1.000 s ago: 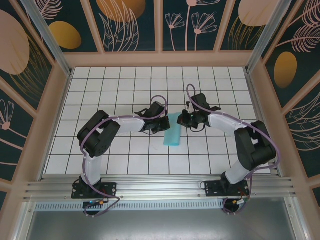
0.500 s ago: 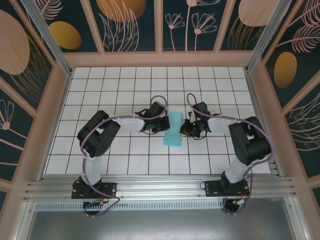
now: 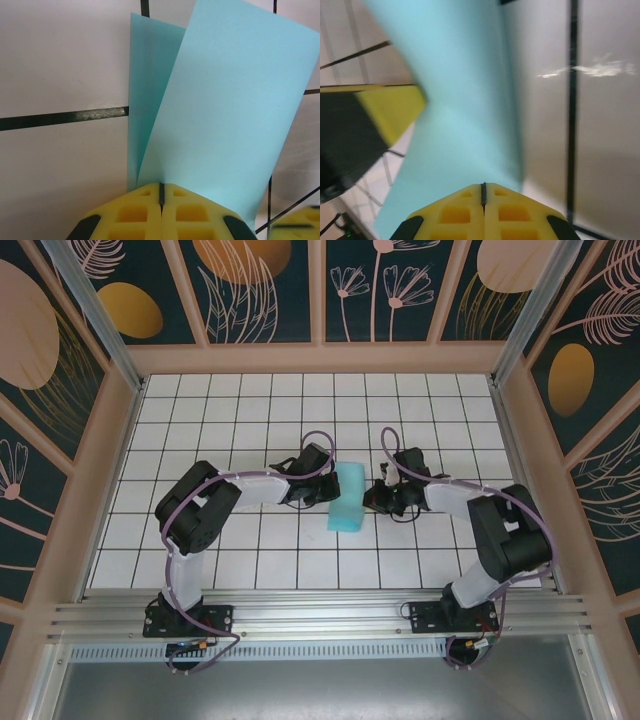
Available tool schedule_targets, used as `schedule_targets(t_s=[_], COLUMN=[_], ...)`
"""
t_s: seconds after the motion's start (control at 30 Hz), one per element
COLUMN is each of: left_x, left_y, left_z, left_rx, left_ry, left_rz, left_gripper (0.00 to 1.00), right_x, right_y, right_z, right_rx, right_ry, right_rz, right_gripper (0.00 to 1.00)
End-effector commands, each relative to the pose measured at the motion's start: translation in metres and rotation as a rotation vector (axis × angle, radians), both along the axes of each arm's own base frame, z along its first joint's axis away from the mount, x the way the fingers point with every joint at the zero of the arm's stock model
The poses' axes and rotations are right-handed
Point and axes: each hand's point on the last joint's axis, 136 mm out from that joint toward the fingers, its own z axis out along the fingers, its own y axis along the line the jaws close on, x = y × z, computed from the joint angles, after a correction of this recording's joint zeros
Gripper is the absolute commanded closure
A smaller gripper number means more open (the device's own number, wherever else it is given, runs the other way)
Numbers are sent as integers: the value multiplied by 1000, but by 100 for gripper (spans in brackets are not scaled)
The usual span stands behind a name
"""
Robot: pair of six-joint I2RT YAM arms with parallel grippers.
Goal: Fold a paper plane with a square sheet of paper (pick it up from the middle)
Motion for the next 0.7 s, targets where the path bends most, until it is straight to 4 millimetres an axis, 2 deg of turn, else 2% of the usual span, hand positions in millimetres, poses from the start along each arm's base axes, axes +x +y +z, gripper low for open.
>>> schedule_targets(t_s=[0.0, 0.07, 0.27, 0.37, 0.43, 0.57, 0.67], left_x=[-18, -18, -19, -19, -19, -19, -18], left_y=[16, 17, 18, 18, 18, 19, 18], left_z=[-37, -36, -37, -37, -38, -37, -37], left_rx=[94, 95, 102, 102, 105, 109, 104], left_ry=[75, 73, 72, 73, 73, 71, 71], left_rz=[-6, -5, -7, -5, -6, -7, -8], left_gripper=[100, 100, 100, 100, 100, 100, 100], right_x=[-6, -11, -32, -39, -38, -32, -36], right_y=[13, 13, 5, 1, -2, 3, 11], right_z=[20, 12, -32, -41, -37, -9, 5], right_rx=[118, 133, 93, 73, 46, 77, 145], right_ry=[-40, -19, 89, 112, 102, 27, 9], right_rz=[48, 51, 46, 44, 46, 83, 110], right_gripper=[99, 99, 100, 100, 100, 100, 100])
